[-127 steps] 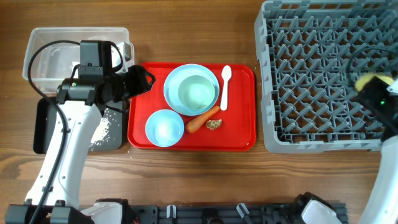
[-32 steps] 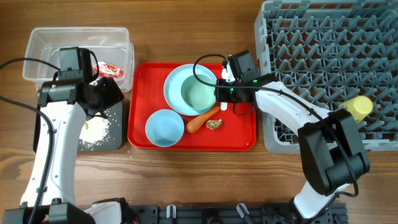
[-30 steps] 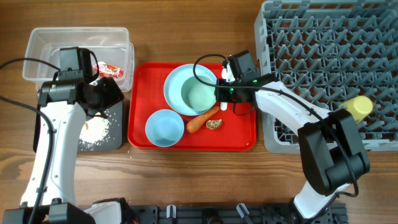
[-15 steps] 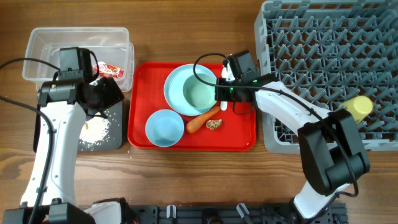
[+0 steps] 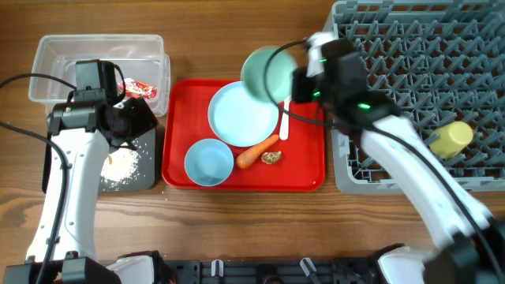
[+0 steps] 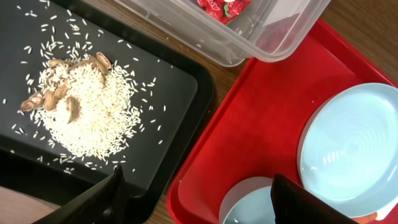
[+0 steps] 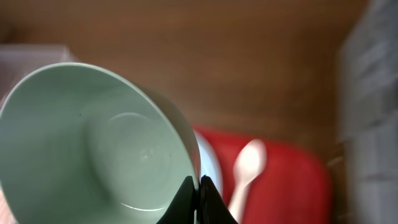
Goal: Sort waste into correct bins and load items into the dishwasher rack
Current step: 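Carry the green bowl right and place it in the rack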
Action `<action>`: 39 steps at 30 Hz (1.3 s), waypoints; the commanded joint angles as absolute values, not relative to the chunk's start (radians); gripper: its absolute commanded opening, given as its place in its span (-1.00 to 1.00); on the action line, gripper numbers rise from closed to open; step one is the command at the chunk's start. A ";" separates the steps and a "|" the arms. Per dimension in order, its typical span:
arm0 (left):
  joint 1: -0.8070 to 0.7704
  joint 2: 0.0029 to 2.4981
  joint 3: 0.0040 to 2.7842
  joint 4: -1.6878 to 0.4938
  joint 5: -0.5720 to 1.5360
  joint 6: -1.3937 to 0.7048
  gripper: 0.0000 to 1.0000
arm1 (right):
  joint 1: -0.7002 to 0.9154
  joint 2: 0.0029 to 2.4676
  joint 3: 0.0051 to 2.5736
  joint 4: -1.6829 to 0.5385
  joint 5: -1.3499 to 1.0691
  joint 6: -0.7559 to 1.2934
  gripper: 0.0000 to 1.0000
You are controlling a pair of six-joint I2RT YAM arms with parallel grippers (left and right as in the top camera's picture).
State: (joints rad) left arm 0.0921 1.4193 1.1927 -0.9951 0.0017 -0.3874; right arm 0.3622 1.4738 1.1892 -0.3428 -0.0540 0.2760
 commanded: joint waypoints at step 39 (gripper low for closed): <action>0.097 1.406 1.198 -0.992 0.010 -0.402 0.54 | -0.326 1.763 1.203 -0.123 1.058 -0.076 -0.92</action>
